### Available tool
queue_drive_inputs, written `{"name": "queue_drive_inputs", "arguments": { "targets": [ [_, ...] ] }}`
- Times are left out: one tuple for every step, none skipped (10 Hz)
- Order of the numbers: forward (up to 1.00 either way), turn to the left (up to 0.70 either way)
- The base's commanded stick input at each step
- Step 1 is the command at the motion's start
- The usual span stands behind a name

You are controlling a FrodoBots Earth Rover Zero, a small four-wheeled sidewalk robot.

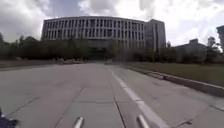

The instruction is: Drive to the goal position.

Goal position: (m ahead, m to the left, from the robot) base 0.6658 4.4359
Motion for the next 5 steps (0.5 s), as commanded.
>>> {"name": "queue_drive_inputs", "arguments": {
  "targets": [
    [0.70, 0.00],
    [0.70, 0.00],
    [0.70, 0.00],
    [0.70, -0.10],
    [0.70, -0.24]
  ]
}}
